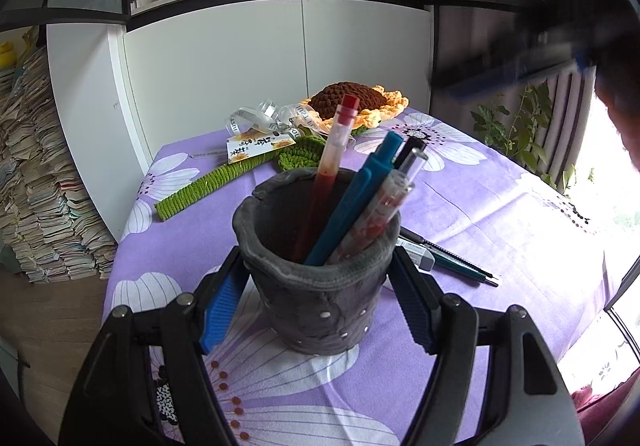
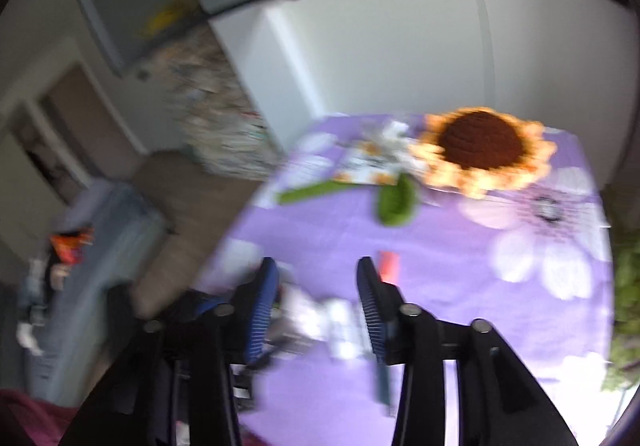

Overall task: Organize stationery
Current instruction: 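Lift the red pen and drop it into the grey cup, then grasp the silver utility knife from the table with the right gripper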

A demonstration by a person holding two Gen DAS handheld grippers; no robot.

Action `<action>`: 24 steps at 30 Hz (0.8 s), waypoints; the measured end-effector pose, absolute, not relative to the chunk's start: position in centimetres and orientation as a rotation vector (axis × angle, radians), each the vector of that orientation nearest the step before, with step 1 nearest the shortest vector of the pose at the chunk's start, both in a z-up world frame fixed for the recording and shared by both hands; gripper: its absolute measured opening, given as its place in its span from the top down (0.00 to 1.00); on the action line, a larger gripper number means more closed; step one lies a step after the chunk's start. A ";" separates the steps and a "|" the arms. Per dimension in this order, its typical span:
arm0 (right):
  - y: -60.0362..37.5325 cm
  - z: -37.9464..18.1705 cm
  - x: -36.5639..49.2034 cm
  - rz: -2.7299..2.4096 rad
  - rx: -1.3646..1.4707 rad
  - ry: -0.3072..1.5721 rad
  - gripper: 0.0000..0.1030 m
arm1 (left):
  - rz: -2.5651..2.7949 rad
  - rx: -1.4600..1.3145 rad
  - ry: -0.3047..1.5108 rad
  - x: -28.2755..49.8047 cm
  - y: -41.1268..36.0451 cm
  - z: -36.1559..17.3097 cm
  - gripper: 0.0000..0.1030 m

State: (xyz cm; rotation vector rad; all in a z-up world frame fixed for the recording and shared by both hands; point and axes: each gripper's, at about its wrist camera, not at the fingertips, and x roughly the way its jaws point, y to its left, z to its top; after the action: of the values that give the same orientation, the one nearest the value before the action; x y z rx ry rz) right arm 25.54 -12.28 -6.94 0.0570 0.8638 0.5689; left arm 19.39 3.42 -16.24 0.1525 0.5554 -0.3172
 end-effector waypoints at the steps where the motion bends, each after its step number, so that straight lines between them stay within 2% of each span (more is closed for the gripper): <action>1: -12.3 -8.2 25.8 0.501 -0.012 0.895 0.58 | -0.316 0.155 0.555 19.3 3.4 -16.2 0.31; 4: -12.4 -12.2 25.9 0.467 -0.055 1.004 0.60 | -0.314 0.156 0.555 19.3 3.4 -16.2 0.31; 9: -12.1 -16.0 24.6 0.500 -0.079 1.074 0.62 | -0.311 0.156 0.562 19.4 3.4 -16.2 0.31; 24: -10.5 -18.4 29.1 0.478 -0.060 1.108 0.62 | -0.309 0.166 0.566 19.3 3.5 -16.2 0.31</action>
State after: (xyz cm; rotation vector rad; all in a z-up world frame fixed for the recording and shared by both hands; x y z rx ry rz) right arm 29.05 -10.55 -18.36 -0.0599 1.1077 0.4780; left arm 19.32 3.47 -16.20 0.1660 0.5657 -0.3090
